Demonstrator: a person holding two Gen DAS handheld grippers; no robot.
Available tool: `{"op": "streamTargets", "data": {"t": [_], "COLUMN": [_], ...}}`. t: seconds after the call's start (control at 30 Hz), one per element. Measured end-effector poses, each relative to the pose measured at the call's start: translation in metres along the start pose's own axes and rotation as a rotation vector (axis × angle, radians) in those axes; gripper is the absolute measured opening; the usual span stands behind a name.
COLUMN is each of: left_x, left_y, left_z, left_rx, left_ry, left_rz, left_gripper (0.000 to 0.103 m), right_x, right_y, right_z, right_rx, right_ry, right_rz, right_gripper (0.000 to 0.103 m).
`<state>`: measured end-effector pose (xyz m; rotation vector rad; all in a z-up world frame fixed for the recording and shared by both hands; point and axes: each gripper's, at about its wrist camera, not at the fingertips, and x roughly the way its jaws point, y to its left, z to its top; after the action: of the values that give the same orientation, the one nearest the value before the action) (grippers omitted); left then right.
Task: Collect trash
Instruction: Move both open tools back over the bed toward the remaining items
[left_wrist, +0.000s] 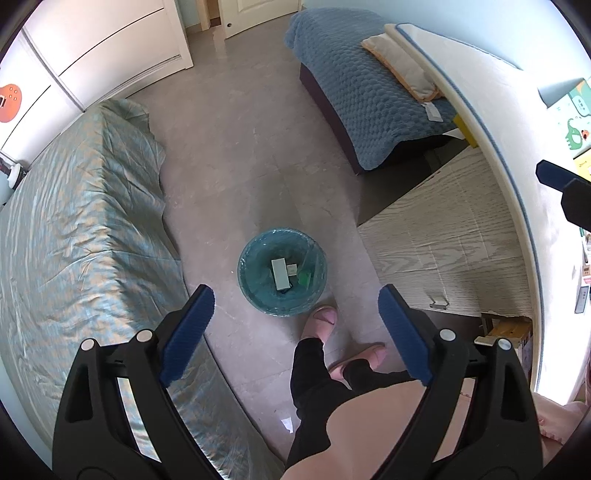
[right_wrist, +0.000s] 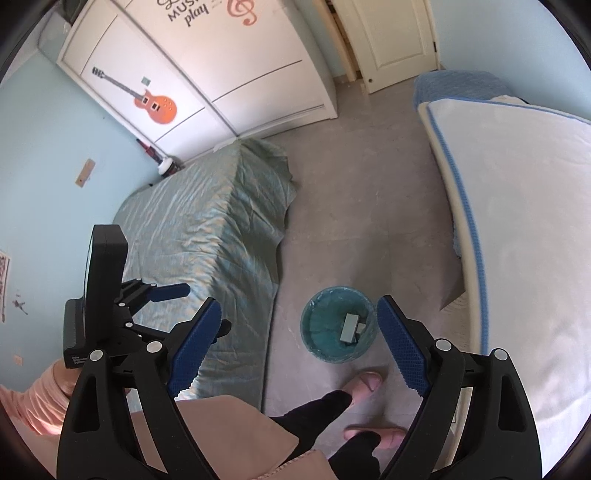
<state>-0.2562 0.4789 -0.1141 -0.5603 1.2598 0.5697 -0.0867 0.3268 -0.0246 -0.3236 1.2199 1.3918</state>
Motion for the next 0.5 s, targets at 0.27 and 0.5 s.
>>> {"op": "streamTargets", "data": {"t": [0.27,0.5], "left_x": [-0.009,-0.020], "left_y": [-0.050,-0.098], "left_z": [0.005,0.009], "left_rx": [0.129,0.245], "left_ry": [-0.021,-0.040], "left_rz": [-0.007,-0.024], "left_gripper": [0.088,0.092], "right_x": [-0.037,-0.077], "right_y": [-0.029,-0.060], "right_z": [-0.023,-0.057], "right_rx": [0.076,0.159], "right_ry": [-0.074,-0.137], "right_rz": [-0.035,-0.104], "right_gripper": [0.086,0.086]}}
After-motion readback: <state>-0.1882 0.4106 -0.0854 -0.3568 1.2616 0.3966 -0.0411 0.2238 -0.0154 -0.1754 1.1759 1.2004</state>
